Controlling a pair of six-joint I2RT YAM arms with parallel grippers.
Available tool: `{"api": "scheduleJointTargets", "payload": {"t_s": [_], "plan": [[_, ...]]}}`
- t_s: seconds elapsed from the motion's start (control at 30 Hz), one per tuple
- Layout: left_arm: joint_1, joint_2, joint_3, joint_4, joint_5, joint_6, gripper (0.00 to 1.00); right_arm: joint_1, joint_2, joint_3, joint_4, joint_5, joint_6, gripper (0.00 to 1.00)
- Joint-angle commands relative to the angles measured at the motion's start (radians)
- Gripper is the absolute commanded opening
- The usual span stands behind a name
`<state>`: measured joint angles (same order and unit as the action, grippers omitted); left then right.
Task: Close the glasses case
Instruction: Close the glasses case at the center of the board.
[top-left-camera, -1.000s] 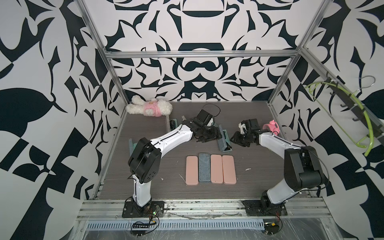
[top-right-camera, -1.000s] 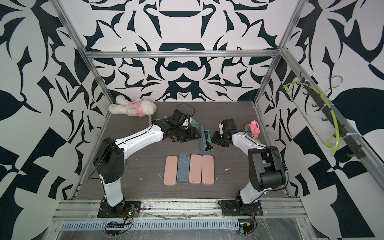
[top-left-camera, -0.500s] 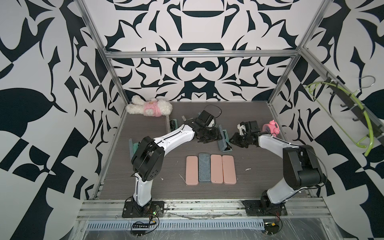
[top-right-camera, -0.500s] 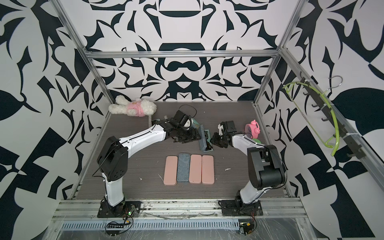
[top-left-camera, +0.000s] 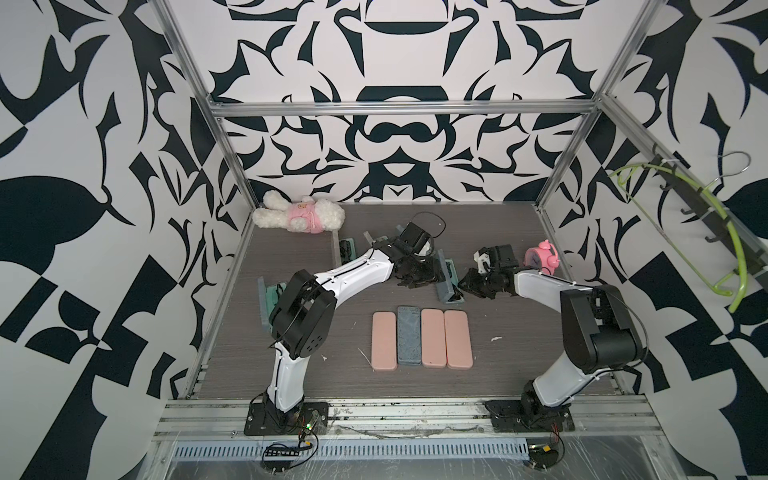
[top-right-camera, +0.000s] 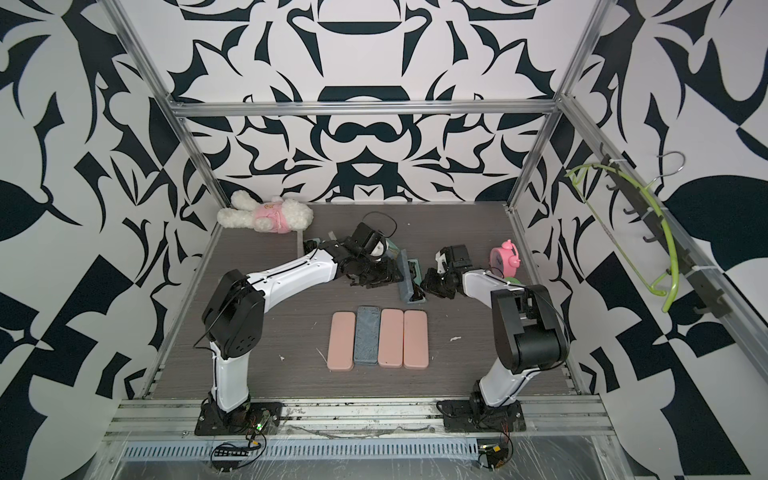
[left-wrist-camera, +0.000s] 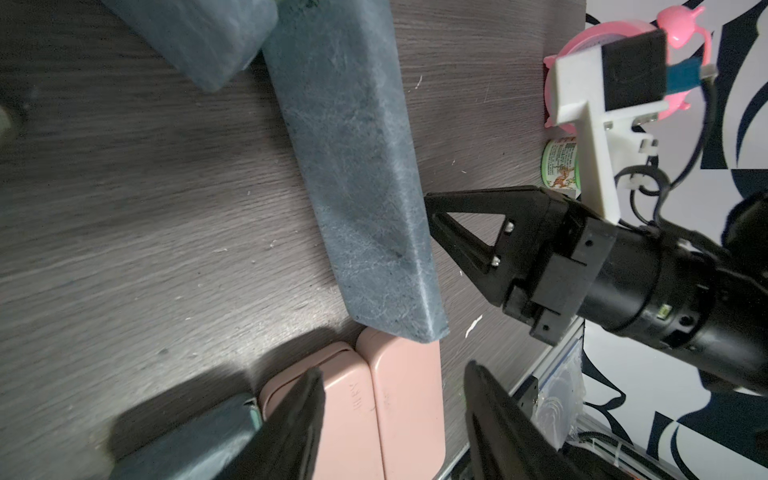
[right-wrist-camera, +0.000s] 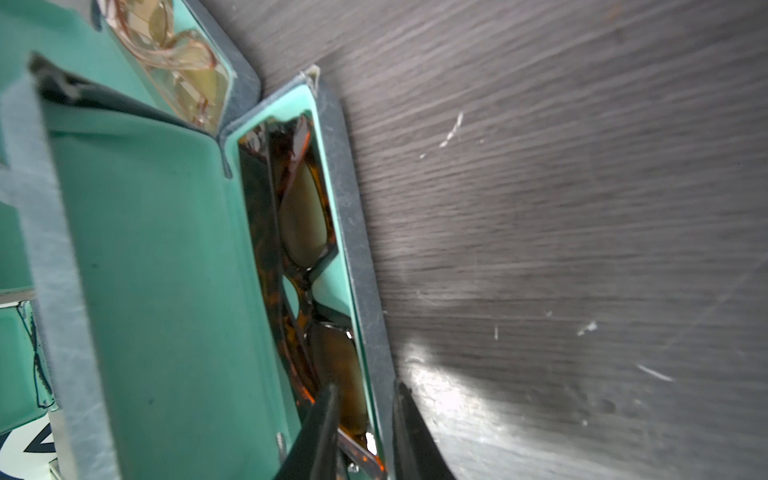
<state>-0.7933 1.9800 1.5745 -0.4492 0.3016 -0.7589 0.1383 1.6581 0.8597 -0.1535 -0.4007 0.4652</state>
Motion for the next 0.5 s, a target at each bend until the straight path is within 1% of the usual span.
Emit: {"api": "scheduleJointTargets", "payload": {"t_s": [0.0, 0.17, 0.33, 0.47], "plan": [[-0.006, 0.026, 0.041, -0.030, 0.002, 0.005, 0.57, -0.003, 0.003, -0.010, 0.033, -0.009, 0.004, 0.24], [-0.006, 0.040, 0.051, -0.036, -0.006, -0.002, 0.56, -0.003, 0.011, -0.024, 0.052, -0.014, 0.009, 0.22], [-0.006, 0.049, 0.062, -0.035, -0.005, -0.005, 0.54, -0.003, 0.015, -0.032, 0.058, -0.014, 0.010, 0.18], [-0.008, 0.060, 0.066, -0.034, -0.005, -0.008, 0.52, -0.003, 0.012, -0.036, 0.060, -0.012, 0.013, 0.17]]}}
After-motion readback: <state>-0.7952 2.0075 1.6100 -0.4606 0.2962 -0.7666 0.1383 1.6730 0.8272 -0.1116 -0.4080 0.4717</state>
